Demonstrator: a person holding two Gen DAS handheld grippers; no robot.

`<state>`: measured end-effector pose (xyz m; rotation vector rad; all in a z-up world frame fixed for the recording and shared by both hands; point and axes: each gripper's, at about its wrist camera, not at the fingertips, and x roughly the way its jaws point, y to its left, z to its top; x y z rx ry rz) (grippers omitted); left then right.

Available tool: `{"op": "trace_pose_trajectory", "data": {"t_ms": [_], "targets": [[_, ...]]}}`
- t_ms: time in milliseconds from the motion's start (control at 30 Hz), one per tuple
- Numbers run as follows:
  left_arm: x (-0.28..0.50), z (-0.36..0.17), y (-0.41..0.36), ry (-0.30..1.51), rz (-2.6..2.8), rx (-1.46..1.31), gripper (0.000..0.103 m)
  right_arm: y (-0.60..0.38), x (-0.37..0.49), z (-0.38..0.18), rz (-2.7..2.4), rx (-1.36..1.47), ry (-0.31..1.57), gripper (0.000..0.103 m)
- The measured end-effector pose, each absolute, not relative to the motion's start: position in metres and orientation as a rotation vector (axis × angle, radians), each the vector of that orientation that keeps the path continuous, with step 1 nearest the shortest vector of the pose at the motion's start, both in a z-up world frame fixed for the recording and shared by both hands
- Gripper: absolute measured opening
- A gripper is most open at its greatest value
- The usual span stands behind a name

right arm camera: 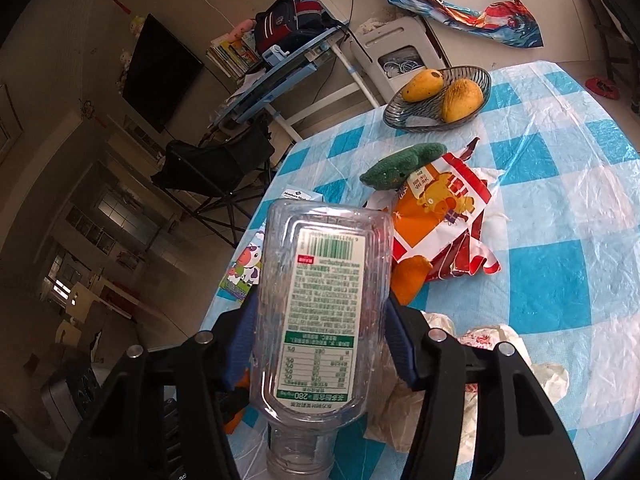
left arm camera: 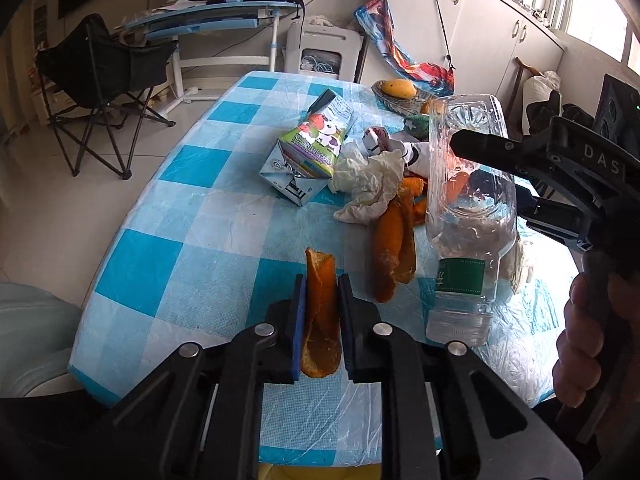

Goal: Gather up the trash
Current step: 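Grasp the clear plastic bottle with the right gripper while the left gripper grasps an orange peel, then carry the bottle over the yellow basin and open the right gripper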

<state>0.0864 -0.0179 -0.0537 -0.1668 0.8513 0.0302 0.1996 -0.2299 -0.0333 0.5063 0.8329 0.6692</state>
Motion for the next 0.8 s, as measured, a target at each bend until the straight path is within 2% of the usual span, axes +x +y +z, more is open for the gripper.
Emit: {"op": "trace_pose_trajectory", "data": {"t_ms": [300,500,800], "targets": [[0.057,-0.031,0.009,0.779,0.059,-0.213,0.015,-0.229,0.161,-0.001,0.757,0.506,0.729,0.054],[0.033,-0.015,0.024,0.722,0.067,-0.23,0.015,-0.227,0.126,-0.001,0.782,0.522,0.716,0.054],[-0.008,-0.004,0.025,0.688,0.068,-0.199,0.015,-0.206,0.047,-0.022,0.829,0.423,0.802,0.054]]}}
